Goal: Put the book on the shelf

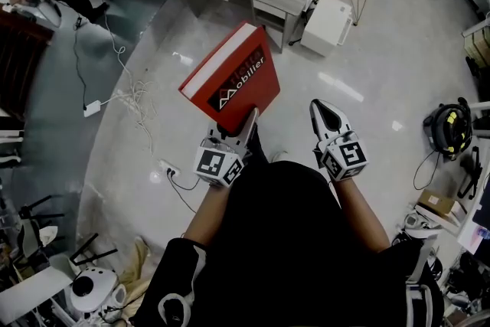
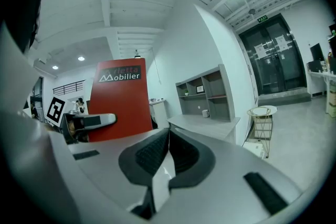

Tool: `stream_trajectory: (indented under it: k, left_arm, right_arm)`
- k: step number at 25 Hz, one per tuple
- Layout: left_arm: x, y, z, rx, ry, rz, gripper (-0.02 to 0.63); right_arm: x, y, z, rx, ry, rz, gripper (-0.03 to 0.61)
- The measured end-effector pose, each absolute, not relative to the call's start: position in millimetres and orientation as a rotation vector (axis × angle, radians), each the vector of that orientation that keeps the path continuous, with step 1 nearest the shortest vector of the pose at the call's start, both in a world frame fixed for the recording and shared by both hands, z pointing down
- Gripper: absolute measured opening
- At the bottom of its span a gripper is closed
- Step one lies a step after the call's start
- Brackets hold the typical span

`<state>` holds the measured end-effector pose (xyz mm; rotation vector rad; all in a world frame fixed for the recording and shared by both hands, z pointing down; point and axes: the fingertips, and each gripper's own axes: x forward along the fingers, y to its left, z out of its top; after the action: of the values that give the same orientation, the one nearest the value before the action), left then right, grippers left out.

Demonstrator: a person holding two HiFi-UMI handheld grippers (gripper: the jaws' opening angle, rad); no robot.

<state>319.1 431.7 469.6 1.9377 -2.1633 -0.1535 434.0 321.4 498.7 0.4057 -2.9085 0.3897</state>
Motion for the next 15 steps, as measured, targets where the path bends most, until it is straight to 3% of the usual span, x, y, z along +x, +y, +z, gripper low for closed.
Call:
stream_trajectory:
  k: [3, 9, 15]
  left_arm:
    - [276, 400, 472, 1.933, -2.142, -0.166, 0.169]
    - [270, 395, 479, 1.966, -2.127, -0.192, 0.169]
    - [152, 335, 492, 1.939, -2.074, -0.177, 0.169]
  right_arm:
    - [394, 291, 499, 0.425, -2.892, 0.395, 0.0]
    - [393, 286, 504, 0.447, -2.901, 0.376, 0.0]
    - [280, 233, 503, 0.435, -2.855, 0.412, 0.0]
